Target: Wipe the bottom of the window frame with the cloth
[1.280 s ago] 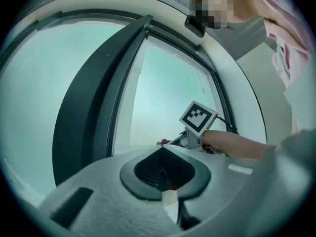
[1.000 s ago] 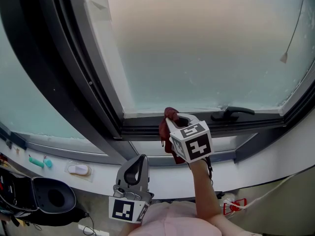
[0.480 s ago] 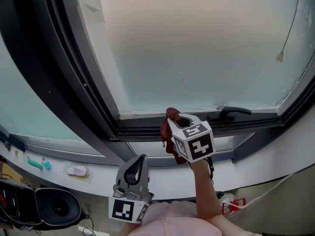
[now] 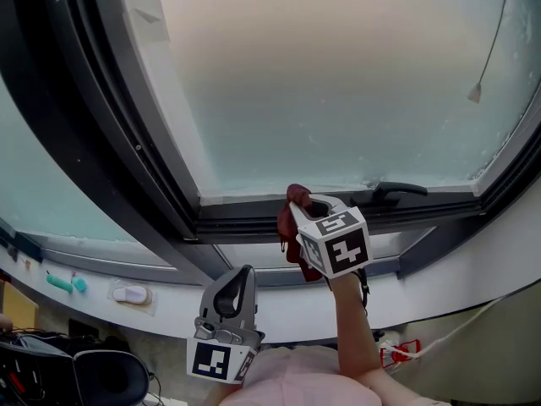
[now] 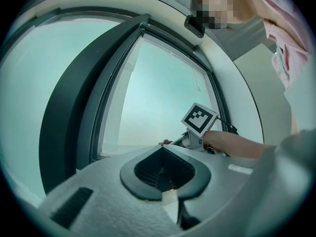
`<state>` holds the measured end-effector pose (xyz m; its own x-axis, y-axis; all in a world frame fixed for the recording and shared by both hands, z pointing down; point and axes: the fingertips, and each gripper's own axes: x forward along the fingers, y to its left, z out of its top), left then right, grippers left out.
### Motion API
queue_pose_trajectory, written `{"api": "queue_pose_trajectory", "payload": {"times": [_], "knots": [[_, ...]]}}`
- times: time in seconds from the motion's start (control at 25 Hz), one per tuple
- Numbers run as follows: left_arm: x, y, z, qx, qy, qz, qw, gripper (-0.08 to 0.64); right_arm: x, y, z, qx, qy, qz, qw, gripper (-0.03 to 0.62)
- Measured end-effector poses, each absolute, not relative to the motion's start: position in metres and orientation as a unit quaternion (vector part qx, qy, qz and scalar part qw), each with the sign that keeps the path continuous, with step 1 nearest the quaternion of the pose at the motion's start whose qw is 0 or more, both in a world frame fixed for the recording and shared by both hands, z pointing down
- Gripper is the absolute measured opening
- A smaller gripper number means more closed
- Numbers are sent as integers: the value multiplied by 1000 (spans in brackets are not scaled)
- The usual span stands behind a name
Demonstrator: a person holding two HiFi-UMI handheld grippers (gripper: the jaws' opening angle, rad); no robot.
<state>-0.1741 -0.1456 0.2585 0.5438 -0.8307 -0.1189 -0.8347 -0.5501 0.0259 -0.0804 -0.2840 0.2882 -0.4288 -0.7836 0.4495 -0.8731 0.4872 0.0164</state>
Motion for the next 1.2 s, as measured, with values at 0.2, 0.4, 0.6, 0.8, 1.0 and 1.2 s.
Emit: {"api": "queue_pose_trajectory", "payload": {"times": [0.2, 0.4, 0.6, 0.8, 1.0, 1.2], "knots": [[-170, -144, 259, -879, 473, 58, 17, 0, -72, -283, 288, 499, -836, 112, 202, 55], [-165, -143, 259, -881, 470, 58, 16, 0, -64, -283, 289, 503, -833, 115, 200, 55], [-160, -143, 260, -881, 469, 59, 16, 0, -58, -282, 289, 504, -833, 117, 199, 55], [-158, -143, 259, -881, 470, 59, 16, 0, -54, -282, 288, 505, -832, 118, 198, 55], [-155, -144, 261, -881, 469, 58, 14, 0, -49, -282, 289, 507, -830, 120, 196, 55], [-151, -145, 261, -882, 467, 59, 13, 0, -44, -281, 289, 509, -829, 123, 195, 55]]}}
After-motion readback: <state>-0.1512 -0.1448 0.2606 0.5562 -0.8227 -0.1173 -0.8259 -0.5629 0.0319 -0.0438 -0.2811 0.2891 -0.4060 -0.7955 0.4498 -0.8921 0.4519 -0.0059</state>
